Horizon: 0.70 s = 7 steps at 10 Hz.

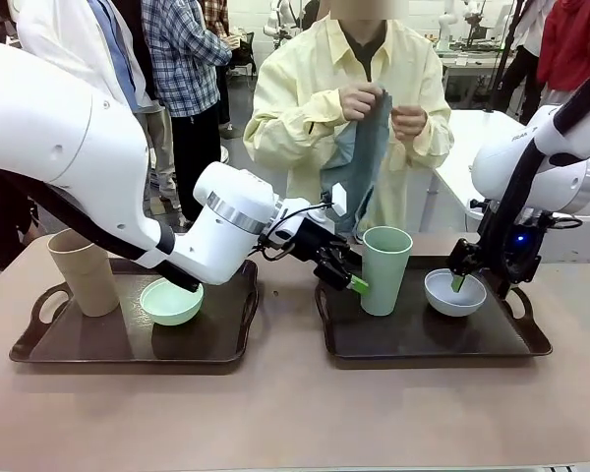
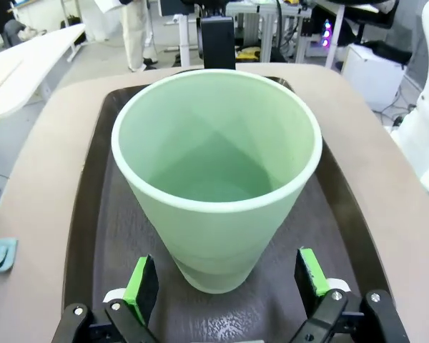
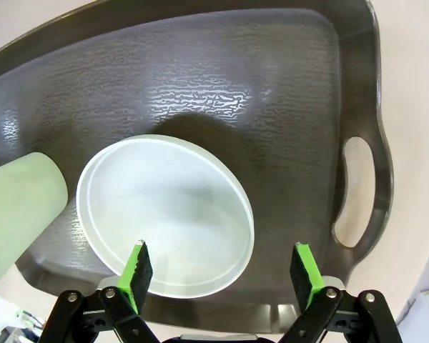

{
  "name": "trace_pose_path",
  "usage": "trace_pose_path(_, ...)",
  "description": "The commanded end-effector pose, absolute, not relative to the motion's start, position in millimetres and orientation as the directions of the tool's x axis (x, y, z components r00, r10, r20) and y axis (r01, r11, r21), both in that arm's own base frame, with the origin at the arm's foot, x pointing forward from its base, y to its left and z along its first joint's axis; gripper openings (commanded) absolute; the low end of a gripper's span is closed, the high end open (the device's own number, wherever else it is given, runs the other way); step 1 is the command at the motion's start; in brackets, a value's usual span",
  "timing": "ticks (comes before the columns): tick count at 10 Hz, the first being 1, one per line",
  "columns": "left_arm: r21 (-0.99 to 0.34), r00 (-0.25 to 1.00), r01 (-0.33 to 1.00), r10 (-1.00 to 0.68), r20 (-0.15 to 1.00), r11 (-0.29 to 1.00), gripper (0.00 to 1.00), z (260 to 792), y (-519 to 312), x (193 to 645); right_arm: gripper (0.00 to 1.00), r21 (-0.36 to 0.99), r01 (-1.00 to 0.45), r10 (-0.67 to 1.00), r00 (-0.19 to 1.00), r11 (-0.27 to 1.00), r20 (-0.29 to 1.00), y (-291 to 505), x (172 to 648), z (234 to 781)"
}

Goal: Set up a tray with a mat and arrange the tableware.
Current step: Pick up the Picnic Bowl and Reusable plastic cup from the Handle tray in front of the human's position and hold them in the air.

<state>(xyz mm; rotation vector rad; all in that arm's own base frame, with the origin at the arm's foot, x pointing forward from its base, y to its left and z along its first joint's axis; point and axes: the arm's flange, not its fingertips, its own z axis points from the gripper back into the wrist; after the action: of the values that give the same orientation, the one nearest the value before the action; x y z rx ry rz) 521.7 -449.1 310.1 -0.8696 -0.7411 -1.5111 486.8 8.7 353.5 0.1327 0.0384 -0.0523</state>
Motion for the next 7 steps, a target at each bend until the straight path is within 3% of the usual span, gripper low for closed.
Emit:
trace_pose_path(1, -0.007, -0.061, 0.992, -0.543, 0.838, -0.122, 1.0, 308, -462, 532, 1.0, 0.154, 0.043, -0.034, 0.998, 0.987, -0.06, 5, 493, 353)
trace_pose_path(7, -0.001, -0.081, 0.989, -0.548, 0.833, -0.147, 1.0, 300, -490, 542, 1.0, 0.168, 0.049, -0.037, 0.997, 0.985, -0.069, -4, 492, 350)
